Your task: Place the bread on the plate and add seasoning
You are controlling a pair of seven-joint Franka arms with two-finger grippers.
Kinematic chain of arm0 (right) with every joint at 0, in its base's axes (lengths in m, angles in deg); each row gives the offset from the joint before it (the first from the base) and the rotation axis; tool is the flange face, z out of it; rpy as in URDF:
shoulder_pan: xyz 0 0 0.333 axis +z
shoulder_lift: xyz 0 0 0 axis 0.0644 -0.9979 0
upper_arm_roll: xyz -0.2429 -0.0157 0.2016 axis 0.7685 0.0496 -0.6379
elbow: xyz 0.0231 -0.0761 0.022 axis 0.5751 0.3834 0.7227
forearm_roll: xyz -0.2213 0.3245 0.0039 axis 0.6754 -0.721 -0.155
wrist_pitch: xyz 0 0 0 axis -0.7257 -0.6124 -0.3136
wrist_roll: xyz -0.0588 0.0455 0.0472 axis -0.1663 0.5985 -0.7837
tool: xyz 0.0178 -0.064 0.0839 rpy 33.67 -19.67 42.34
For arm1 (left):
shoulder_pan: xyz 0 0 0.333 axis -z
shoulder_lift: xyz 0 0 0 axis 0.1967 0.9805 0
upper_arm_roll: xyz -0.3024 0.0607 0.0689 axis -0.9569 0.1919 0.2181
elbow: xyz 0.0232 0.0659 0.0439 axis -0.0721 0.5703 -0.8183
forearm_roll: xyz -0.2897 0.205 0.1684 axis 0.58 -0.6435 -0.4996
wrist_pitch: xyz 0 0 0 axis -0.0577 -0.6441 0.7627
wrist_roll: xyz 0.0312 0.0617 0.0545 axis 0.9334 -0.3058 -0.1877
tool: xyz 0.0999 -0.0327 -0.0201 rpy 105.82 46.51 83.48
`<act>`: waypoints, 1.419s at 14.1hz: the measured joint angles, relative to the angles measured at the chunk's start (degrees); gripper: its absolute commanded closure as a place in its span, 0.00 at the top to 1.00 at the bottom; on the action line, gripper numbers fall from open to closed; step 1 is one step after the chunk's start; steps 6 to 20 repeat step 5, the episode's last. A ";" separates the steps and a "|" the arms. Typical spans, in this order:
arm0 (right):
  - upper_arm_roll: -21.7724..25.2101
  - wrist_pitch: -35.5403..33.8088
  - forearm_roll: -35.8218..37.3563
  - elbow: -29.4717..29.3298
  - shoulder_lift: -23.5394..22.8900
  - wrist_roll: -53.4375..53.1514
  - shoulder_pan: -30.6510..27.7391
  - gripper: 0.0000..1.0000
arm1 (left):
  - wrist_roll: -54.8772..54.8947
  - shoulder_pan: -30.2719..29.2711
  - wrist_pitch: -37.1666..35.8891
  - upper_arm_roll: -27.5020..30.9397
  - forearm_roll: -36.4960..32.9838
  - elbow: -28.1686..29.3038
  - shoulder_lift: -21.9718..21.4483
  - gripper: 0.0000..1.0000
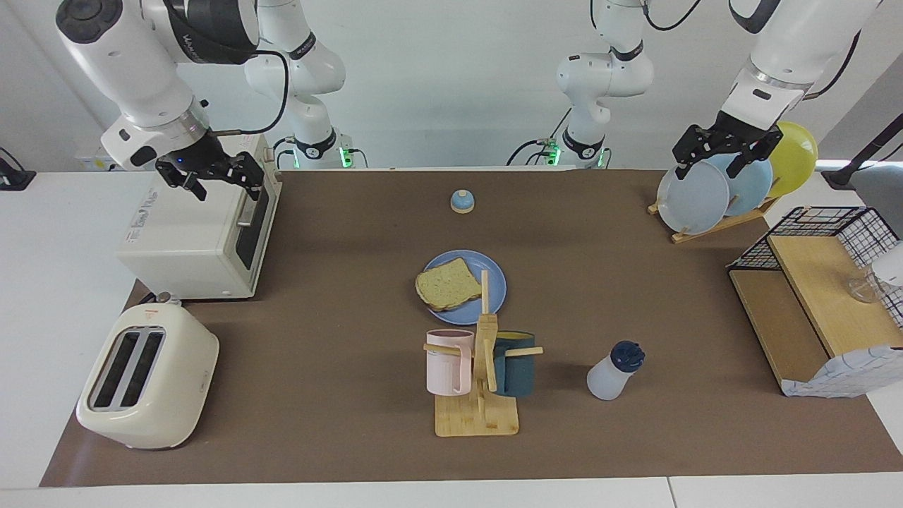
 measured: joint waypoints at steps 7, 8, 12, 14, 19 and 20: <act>0.00 0.00 0.00 0.00 0.00 0.00 0.00 1.00 | 0.00 0.00 -0.15 0.00 0.04 0.21 0.00 1.00; 0.00 0.00 0.00 0.00 0.00 0.00 0.00 1.00 | 0.00 0.00 -0.15 0.00 0.04 0.21 0.00 1.00; 0.00 0.00 0.00 0.00 0.00 0.00 0.00 1.00 | 0.00 0.00 -0.15 0.00 0.04 0.21 0.00 1.00; 0.00 0.00 0.00 0.00 0.00 0.00 0.00 1.00 | 0.00 0.00 -0.15 0.00 0.04 0.21 0.00 1.00; 0.00 0.00 0.00 0.00 0.00 0.00 0.00 1.00 | 0.00 0.00 -0.15 0.00 0.04 0.21 0.00 1.00; 0.00 0.00 0.00 0.00 0.00 0.00 0.00 1.00 | 0.00 0.00 -0.15 0.00 0.04 0.21 0.00 1.00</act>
